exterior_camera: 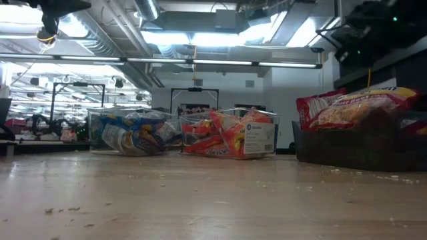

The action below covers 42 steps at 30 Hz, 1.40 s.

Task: Sort Maruchan noodles
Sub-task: Return to Home Position

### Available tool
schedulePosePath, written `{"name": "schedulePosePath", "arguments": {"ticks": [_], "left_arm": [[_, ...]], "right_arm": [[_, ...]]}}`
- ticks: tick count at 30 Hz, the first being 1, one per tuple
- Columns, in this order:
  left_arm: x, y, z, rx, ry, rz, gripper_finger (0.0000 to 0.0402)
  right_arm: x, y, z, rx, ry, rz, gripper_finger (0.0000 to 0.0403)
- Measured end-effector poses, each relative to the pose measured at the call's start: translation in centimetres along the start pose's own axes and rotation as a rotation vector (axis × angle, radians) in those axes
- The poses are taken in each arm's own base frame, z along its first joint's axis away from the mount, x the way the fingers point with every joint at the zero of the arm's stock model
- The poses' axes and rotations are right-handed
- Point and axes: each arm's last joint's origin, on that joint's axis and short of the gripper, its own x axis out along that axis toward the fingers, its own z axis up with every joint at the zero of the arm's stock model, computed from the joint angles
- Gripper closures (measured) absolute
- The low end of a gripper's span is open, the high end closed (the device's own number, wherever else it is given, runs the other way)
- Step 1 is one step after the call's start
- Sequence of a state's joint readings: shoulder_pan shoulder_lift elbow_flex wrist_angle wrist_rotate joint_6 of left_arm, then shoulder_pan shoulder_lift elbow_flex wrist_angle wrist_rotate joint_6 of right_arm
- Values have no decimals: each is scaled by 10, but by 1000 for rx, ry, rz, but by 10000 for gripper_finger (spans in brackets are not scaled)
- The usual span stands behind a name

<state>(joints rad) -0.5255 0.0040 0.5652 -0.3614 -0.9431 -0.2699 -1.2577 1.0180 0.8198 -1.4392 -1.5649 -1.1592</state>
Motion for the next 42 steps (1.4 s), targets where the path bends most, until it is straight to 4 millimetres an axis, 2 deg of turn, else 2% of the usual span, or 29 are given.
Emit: {"name": "schedulePosePath", "arguments": {"ticks": [2, 4, 6, 8, 11, 14, 19, 21, 22, 24, 25, 28, 30, 33, 35, 37, 39, 42], "left_arm": [[0, 0, -1, -1, -1, 13, 261], [0, 0, -1, -8, -1, 16, 261], [0, 0, -1, -7, -5, 19, 261], [0, 1, -1, 10, -9, 35, 261], [0, 3, 0, 53, -24, 97, 261], [0, 5, 1, 71, -45, 190, 261], [-1, 8, 1, 113, -63, 294, 260], [-1, 8, 1, 149, -61, 311, 260], [-1, 8, 1, 164, -60, 316, 260], [-1, 9, 2, 171, -60, 320, 260], [-1, 9, 2, 165, -61, 320, 260], [-1, 7, 2, 109, -59, 260, 260], [-1, 5, 3, 90, -39, 156, 260], [-2, 2, 7, 60, -24, 54, 260], [-2, 3, 9, 46, -27, 51, 260], [-2, 3, 8, 45, -29, 66, 260], [-2, 3, 8, 45, -28, 64, 260], [-2, 3, 8, 45, -25, 51, 260]], "right_arm": [[0, 0, -11, 4, -2, 4, 221], [1, 0, -13, 7, -2, 6, 221], [4, 2, -8, -44, 8, 33, 221], [7, 5, 5, -184, 15, 57, 221], [11, 6, 34, -446, 13, 82, 221], [21, 6, 71, -632, 14, 141, 221], [69, -3, 134, -738, 36, 335, 221], [89, -8, 164, -675, 77, 196, 221], [100, -13, 178, -603, 62, 29, 221], [124, -22, 191, -459, -35, -248, 221], [138, -24, 190, -422, -62, -293, 221], [166, -19, 174, -387, -24, -196, 221], [171, -3, 166, -355, -19, -153, 221], [165, 26, 145, -331, -69, -267, 221], [157, 49, 122, -344, -149, -397, 221], [151, 71, 92, -383, -294, -443, 221], [145, 81, 52, -393, -403, -447, 221], [132, 83, -3, -357, -543, -467, 221]]}}
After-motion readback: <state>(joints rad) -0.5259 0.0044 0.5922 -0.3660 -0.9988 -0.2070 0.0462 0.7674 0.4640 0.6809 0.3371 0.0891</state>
